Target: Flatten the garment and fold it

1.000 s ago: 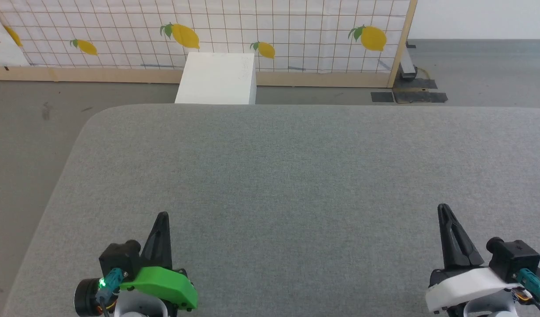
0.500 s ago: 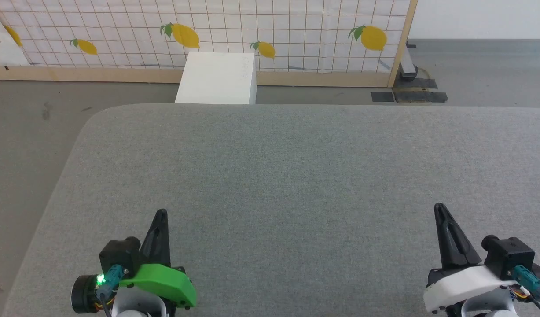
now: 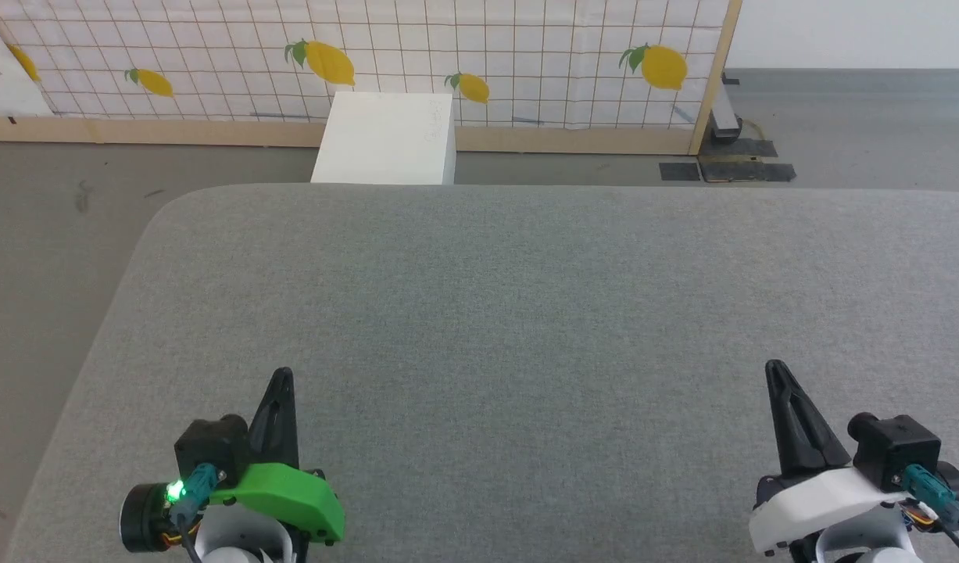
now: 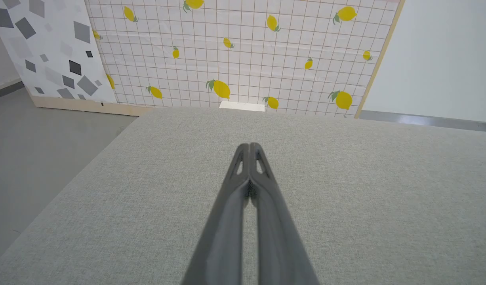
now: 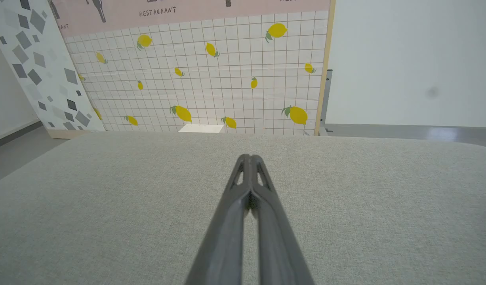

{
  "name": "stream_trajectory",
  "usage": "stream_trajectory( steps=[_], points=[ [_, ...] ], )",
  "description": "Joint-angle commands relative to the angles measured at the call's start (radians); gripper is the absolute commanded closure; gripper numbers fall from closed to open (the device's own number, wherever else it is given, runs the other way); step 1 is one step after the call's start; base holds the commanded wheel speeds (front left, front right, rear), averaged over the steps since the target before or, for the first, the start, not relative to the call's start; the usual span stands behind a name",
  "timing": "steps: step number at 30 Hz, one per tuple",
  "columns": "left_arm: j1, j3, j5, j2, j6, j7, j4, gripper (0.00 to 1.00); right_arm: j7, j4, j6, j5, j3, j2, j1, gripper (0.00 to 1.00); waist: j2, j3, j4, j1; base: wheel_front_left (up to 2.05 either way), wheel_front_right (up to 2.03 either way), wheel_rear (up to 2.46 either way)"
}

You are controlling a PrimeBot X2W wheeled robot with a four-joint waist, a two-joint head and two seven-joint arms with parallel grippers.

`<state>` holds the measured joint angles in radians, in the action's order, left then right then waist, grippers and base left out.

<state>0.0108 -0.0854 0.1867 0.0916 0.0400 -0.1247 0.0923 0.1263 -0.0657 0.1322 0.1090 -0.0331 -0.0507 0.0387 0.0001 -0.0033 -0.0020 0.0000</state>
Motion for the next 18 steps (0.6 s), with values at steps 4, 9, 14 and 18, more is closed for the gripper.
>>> stream_trajectory(
  steps=[4,9,14,18],
  points=[
    [-0.006,0.009,-0.029,-0.008,-0.008,0.01,-0.01,1.0,-0.013,0.012,-0.001,-0.019,0.005,0.0,-0.02,1.0,-0.0001,0.0,0.0,0.0,0.0,0.0,0.0],
    [-0.006,0.016,-0.043,-0.011,-0.011,0.021,-0.018,1.0,-0.023,0.017,-0.001,-0.027,0.007,0.0,-0.021,1.0,-0.0001,0.0,0.0,0.0,0.0,0.0,0.0],
    [-0.007,0.023,-0.057,-0.014,-0.014,0.031,-0.025,1.0,-0.033,0.021,-0.001,-0.035,0.01,0.0,-0.023,1.0,-0.0001,0.001,0.001,0.0,0.0,0.0,0.0],
    [-0.007,0.028,-0.068,-0.016,-0.016,0.039,-0.03,1.0,-0.041,0.025,-0.001,-0.041,0.012,0.0,-0.024,1.0,-0.0001,0.001,0.001,0.0,0.0,0.0,0.0]
  ],
)
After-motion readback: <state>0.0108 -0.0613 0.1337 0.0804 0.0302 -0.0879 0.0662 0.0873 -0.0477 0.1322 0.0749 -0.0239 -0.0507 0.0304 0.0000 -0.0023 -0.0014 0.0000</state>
